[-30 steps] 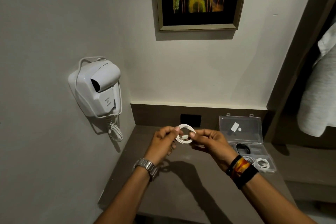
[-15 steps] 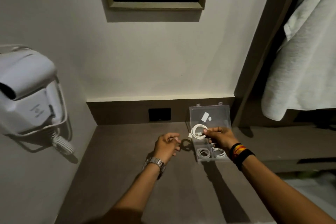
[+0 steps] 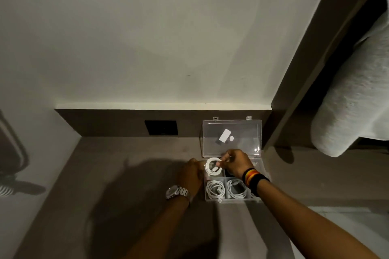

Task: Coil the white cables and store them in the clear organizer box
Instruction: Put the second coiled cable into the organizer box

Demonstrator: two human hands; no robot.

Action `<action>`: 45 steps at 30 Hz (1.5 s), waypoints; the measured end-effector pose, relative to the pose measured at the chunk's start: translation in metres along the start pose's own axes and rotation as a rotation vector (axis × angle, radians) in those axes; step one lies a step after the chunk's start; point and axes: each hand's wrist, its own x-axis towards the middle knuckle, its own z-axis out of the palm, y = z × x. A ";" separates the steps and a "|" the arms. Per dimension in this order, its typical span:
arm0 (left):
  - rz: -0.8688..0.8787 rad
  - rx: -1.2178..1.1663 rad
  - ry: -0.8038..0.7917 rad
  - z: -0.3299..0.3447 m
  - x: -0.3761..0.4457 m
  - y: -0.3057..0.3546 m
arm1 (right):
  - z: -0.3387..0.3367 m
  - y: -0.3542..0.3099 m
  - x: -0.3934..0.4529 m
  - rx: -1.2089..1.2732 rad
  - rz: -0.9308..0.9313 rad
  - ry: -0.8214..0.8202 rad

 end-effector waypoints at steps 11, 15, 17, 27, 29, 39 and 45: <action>-0.002 0.202 0.016 0.006 0.019 0.006 | 0.009 0.004 0.003 -0.511 -0.183 0.054; -0.032 0.187 -0.017 0.003 0.020 0.005 | 0.006 0.005 0.001 -0.603 -0.277 0.109; -0.038 0.267 -0.050 0.002 0.023 0.007 | 0.008 0.004 0.001 -0.622 -0.294 0.103; 0.090 0.478 -0.037 0.012 0.038 0.019 | 0.011 0.003 -0.010 -0.593 -0.249 0.106; 0.065 0.304 0.033 0.010 0.036 0.021 | -0.009 -0.003 -0.011 -0.510 -0.261 0.181; -0.318 -0.859 0.047 -0.031 0.073 0.058 | -0.105 -0.049 0.014 -0.807 -0.413 0.321; 0.033 -0.329 0.014 -0.044 0.053 0.060 | -0.102 -0.025 -0.025 -0.728 -0.476 0.349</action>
